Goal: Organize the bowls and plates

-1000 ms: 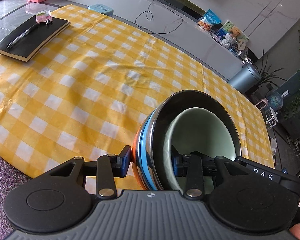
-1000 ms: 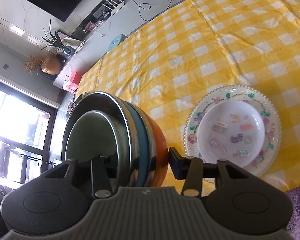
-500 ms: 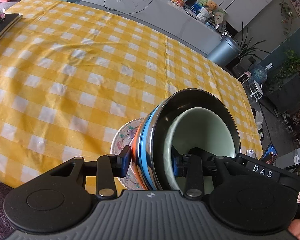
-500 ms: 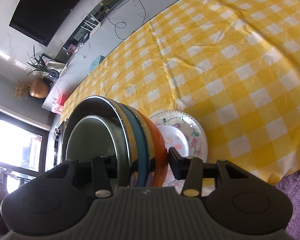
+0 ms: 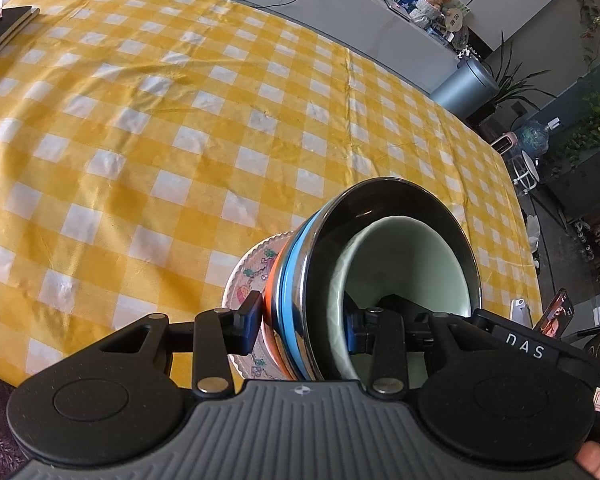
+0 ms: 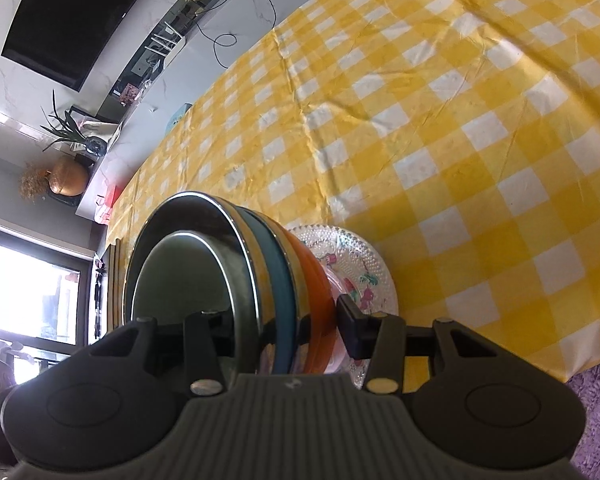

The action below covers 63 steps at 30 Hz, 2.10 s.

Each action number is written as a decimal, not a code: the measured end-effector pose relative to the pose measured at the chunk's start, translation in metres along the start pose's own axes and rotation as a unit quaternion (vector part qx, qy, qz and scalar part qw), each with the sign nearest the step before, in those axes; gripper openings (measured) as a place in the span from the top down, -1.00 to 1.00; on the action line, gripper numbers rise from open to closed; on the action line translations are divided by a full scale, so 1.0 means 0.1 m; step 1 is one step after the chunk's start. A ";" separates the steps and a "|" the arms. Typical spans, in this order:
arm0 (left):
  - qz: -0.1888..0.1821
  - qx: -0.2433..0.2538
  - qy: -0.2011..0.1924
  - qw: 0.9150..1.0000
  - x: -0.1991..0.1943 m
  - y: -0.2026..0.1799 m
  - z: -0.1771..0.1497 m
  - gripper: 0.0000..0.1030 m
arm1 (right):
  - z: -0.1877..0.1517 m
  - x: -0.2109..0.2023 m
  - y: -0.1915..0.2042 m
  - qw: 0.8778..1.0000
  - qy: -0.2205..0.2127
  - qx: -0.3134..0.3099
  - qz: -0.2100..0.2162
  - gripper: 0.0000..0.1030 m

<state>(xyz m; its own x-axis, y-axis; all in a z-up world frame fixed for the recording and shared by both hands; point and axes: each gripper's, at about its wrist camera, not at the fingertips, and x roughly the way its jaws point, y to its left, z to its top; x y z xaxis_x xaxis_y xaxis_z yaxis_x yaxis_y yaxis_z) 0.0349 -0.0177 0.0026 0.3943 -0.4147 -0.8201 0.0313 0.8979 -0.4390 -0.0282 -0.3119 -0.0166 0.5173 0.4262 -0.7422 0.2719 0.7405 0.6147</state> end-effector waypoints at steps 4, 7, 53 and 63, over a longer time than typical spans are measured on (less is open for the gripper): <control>0.002 -0.002 0.008 1.000 0.05 0.01 -0.01 0.16 | 0.01 0.04 -0.04 1.000 0.005 0.002 -0.004 0.12; 0.000 0.000 0.010 1.000 0.07 0.00 -0.01 0.16 | 0.01 0.07 -0.09 1.000 0.010 0.012 -0.003 0.11; 0.134 0.315 -0.274 0.899 -1.25 -0.35 -0.99 -0.45 | -1.01 -1.00 0.69 0.917 -0.225 -0.324 -0.066 -0.64; 0.140 0.282 -0.252 0.915 -1.21 -0.19 -1.33 -0.59 | -1.54 -1.04 0.63 0.900 -0.220 -0.370 -0.070 -0.65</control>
<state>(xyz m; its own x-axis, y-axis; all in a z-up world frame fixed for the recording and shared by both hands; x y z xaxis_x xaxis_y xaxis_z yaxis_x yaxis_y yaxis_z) -0.1351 -0.0043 0.0612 0.8279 -0.1642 -0.5363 0.2775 0.9509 0.1371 -0.1900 -0.2298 0.0584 0.8353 0.1761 -0.5208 -0.1717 0.9835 0.0572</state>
